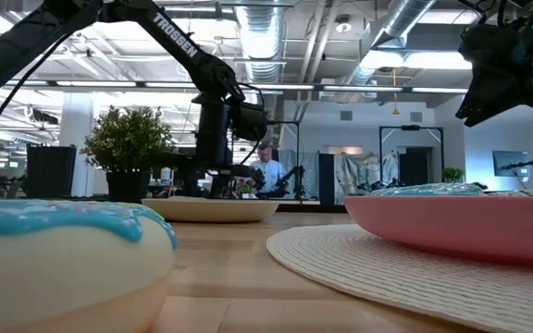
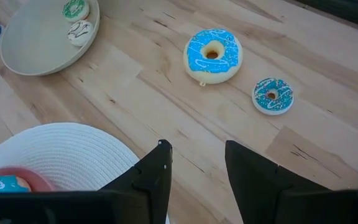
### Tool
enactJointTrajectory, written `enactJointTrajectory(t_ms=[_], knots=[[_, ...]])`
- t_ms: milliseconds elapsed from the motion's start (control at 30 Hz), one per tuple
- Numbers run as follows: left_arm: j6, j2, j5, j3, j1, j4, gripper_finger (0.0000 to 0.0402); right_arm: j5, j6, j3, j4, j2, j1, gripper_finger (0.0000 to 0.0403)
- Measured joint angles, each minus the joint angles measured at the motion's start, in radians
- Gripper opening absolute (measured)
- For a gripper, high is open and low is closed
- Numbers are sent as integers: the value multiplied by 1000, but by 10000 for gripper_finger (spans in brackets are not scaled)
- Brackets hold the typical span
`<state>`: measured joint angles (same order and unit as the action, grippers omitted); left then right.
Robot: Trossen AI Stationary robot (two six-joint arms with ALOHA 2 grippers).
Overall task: Pick & Place donuts
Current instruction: Put the large white donut on the pink plate
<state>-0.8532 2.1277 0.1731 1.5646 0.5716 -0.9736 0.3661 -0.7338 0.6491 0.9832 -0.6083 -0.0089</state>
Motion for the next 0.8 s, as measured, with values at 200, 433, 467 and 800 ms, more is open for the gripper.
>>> enactJointTrajectory(t_ms=[200,433,467,800], knots=[[19,0,1,0,0,0,135,0,0,0,0,0,0,138],[50,2,0,12,0,-20,127,0,0,0,0,0,0,139],[58,3,0,22,0,-30,127,0,0,0,0,0,0,139],[118,-2,98,203,-84,-120,127,0,1,0,0,0,0,135]])
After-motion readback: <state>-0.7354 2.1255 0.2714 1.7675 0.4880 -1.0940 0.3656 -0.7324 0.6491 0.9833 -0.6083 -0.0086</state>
